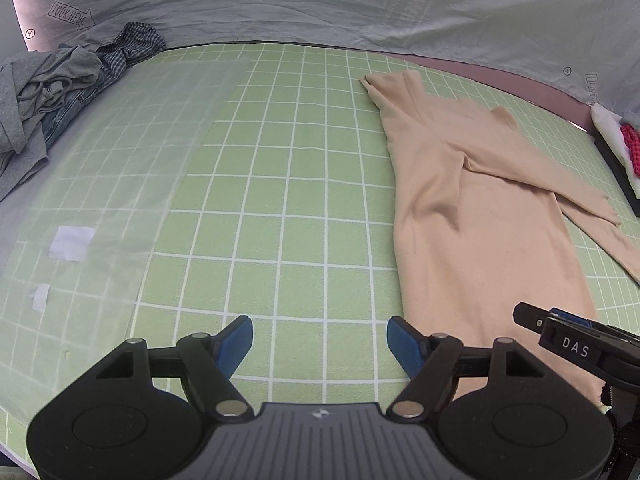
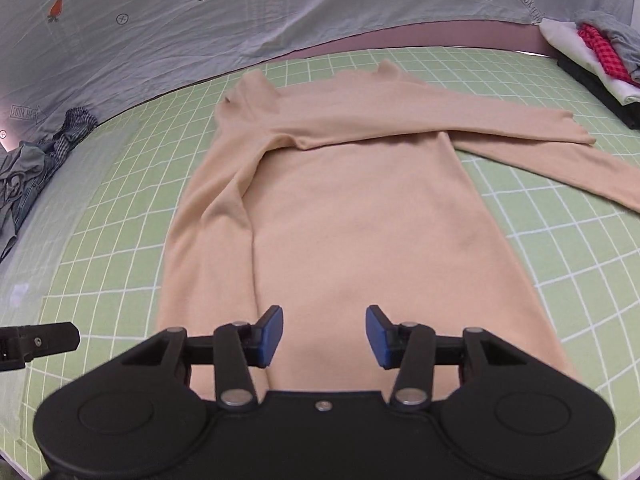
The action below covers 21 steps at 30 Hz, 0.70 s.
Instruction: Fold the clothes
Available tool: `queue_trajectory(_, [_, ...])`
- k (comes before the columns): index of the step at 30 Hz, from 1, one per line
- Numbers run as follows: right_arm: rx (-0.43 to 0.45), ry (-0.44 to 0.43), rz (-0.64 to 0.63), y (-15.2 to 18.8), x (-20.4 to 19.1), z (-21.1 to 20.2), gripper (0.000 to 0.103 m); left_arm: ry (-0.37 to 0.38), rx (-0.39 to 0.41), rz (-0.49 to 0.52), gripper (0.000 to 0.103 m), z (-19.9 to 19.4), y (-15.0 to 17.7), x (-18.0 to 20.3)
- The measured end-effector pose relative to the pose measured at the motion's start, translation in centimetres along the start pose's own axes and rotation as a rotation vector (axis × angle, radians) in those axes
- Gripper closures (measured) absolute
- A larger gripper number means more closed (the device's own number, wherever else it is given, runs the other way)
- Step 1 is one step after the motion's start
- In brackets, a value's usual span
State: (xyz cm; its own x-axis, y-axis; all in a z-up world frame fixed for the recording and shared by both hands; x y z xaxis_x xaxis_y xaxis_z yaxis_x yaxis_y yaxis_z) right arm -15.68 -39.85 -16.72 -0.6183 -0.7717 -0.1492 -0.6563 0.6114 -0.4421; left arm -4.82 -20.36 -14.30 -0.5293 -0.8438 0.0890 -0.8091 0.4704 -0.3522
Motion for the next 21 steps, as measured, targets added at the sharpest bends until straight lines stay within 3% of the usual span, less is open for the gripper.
queue_trajectory(9, [-0.044, 0.029, 0.020, 3.0, -3.6, 0.7, 0.067, 0.012, -0.047, 0.034, 0.028, 0.4, 1.0, -3.5])
queue_trajectory(13, [-0.036, 0.040, 0.018, 3.6, -4.2, 0.3, 0.096, 0.025, -0.060, 0.040, 0.028, 0.8, 1.0, -4.2])
queue_trajectory(21, [0.011, 0.069, 0.037, 4.2, -4.5, -2.9, 0.099, 0.068, -0.073, 0.092, 0.028, 1.3, 1.1, -3.0])
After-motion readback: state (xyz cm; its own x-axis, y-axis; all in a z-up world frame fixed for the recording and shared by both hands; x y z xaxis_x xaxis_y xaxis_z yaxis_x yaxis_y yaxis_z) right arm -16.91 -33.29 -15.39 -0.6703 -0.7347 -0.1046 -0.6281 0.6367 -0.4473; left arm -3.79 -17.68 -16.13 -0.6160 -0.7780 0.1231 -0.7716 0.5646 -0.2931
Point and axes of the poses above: each gripper's, at about its wrist camera, not at the fingertips, and z roughly the way its jaws point, x to its right, y to its underside, the point moved 7 cm from there along z, roughly the way its jaws point, and after that the axes turned 9 degrees about -x, right-handed, at the moved point
